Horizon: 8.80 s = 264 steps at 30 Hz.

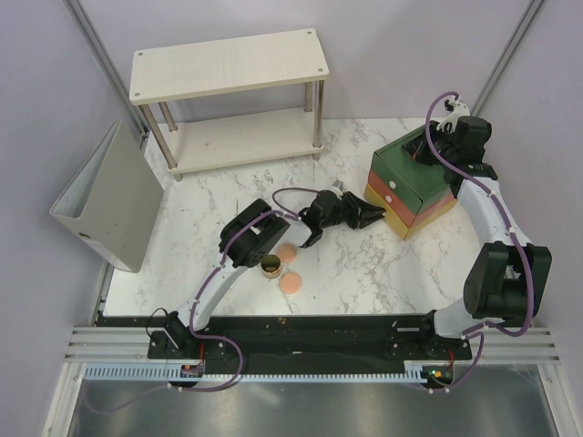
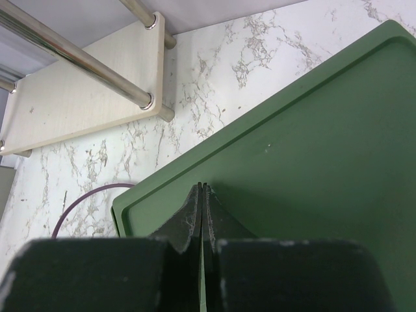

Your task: Organize the makeup

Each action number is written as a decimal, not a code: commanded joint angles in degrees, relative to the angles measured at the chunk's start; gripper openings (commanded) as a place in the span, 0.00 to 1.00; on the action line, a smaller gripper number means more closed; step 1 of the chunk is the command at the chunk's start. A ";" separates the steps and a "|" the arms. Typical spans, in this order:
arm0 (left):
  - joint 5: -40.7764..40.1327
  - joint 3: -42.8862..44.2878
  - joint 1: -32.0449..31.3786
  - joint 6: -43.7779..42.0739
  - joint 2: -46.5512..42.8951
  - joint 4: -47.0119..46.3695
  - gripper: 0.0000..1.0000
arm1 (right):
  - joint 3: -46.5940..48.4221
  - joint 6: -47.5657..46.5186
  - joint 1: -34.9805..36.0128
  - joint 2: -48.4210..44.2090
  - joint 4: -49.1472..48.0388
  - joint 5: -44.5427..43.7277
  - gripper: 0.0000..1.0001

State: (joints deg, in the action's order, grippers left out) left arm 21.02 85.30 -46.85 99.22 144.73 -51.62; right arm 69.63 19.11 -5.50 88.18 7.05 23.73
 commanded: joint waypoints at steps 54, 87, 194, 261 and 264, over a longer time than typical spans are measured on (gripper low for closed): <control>-20.82 -7.07 10.46 -77.07 -48.92 94.29 0.82 | -7.22 -2.68 0.66 6.65 22.48 -2.02 0.00; -20.40 -19.20 5.19 -69.77 -48.32 99.51 0.89 | -8.19 -2.24 0.75 7.27 21.43 -0.52 0.00; -29.02 1.04 2.63 -81.83 -49.88 98.11 0.76 | -9.07 -2.06 0.66 6.48 20.90 0.18 0.00; -0.45 27.55 -0.61 -72.94 -21.77 87.83 0.54 | -8.98 -1.71 0.75 6.92 20.37 0.97 0.00; -2.90 27.73 -1.14 -73.03 -22.46 87.74 0.67 | -8.98 -1.80 0.66 6.74 20.37 0.80 0.00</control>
State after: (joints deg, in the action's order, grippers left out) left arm 18.50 109.67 -47.42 25.02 123.61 36.51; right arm 67.64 19.81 -5.48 88.60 2.61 27.33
